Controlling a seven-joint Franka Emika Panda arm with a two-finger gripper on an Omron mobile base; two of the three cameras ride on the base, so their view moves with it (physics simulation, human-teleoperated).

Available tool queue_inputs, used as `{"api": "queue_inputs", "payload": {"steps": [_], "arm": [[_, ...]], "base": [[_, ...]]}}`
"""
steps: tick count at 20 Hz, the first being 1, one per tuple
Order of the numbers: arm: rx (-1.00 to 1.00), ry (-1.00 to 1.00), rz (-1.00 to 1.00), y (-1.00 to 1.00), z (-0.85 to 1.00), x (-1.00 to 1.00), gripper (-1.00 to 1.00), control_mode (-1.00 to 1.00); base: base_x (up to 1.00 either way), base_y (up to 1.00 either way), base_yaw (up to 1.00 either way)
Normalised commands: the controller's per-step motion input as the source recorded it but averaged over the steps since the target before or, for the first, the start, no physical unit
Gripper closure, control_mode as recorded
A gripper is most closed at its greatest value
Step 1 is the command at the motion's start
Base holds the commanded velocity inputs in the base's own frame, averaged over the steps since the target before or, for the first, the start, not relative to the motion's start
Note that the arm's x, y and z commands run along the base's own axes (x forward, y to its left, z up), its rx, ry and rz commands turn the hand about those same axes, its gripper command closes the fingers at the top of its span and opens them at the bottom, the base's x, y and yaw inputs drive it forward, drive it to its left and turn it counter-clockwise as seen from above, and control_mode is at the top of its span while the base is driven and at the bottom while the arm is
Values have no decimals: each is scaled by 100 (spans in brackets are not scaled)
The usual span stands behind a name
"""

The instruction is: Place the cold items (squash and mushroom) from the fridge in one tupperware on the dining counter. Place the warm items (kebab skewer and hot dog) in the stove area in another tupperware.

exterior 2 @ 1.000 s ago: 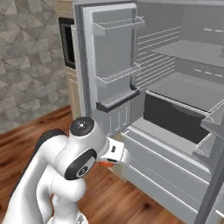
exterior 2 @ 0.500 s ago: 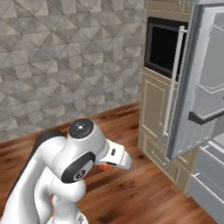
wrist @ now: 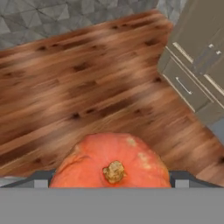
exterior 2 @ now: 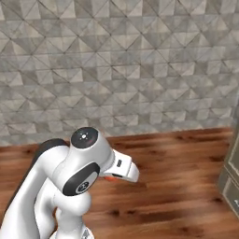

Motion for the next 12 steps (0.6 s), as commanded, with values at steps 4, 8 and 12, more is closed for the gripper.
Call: {"api": "queue_inputs", "payload": {"steps": [4, 8, 12], "arm": [[0, 0, 0, 0, 0, 0, 100, 100], [0, 0, 0, 0, 0, 0, 100, 100], [0, 0, 0, 0, 0, 0, 100, 100]], "base": [[44, 25, 65], [52, 24, 65], [61, 8, 65]]}}
